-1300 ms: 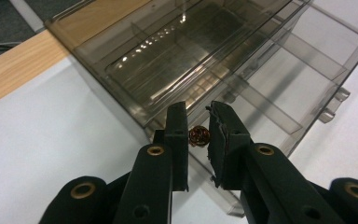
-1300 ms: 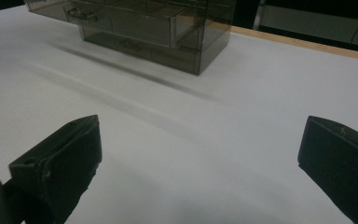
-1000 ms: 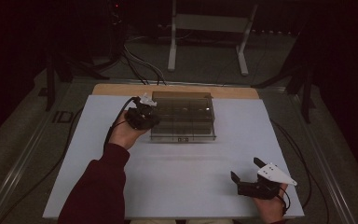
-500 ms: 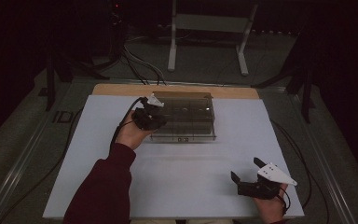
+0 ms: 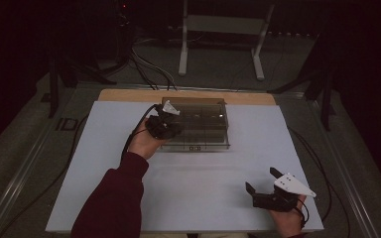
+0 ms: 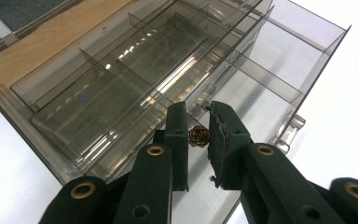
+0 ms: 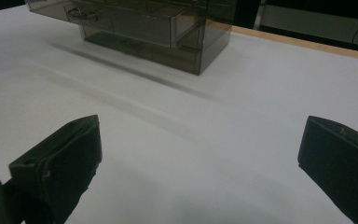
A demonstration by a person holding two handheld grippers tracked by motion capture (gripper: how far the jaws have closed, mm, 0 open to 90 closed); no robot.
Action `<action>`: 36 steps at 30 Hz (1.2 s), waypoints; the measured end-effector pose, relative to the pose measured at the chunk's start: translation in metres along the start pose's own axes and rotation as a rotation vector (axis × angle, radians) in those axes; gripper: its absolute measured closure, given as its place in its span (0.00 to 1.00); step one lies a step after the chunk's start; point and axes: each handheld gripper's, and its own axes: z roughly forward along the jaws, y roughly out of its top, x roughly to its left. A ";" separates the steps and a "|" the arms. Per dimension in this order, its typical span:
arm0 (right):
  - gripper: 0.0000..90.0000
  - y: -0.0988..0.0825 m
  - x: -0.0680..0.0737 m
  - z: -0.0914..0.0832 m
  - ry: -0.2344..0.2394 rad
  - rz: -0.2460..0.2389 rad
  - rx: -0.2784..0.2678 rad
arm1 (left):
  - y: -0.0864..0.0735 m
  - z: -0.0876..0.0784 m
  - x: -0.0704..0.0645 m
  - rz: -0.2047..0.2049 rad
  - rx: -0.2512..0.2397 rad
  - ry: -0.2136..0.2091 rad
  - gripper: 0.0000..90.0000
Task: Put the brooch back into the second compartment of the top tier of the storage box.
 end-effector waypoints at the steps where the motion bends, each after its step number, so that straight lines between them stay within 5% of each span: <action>1: 0.00 0.000 0.000 0.000 0.000 0.000 0.001 | 0.000 0.000 0.000 0.003 0.000 0.000 0.88; 36: 0.00 0.000 -0.001 -0.001 -0.004 0.003 -0.004 | 0.011 0.020 -0.019 0.032 0.001 -0.023 0.88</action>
